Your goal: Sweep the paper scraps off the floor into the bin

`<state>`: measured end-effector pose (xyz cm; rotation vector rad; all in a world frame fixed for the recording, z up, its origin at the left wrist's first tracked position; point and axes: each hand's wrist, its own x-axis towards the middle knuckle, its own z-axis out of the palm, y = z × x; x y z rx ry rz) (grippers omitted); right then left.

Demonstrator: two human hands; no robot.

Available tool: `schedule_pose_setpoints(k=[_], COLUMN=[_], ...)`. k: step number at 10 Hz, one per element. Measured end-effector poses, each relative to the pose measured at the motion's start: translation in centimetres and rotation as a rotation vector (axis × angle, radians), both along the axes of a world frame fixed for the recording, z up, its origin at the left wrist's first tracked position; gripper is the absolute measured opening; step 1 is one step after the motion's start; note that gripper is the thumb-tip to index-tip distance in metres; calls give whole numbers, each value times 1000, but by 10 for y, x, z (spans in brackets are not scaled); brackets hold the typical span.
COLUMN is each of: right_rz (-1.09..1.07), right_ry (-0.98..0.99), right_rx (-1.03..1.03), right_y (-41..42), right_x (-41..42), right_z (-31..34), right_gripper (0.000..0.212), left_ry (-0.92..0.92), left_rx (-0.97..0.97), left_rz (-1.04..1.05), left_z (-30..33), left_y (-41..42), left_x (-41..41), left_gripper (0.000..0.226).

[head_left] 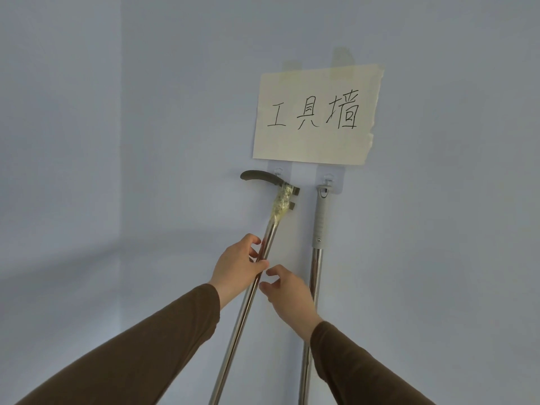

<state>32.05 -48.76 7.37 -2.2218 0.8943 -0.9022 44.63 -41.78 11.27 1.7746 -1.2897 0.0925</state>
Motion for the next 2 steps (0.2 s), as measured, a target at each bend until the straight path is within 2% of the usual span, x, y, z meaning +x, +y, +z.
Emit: schedule_pose_setpoints(k=[2], right_rz=[-11], right_ry=[37], right_rx=[-92], right_y=[4], right_x=[-28], right_z=[20], right_gripper=[30], left_ry=[-46], left_rx=[-16], left_rz=[22], left_z=[6], left_y=[23], left_x=[-3], left_gripper=[51])
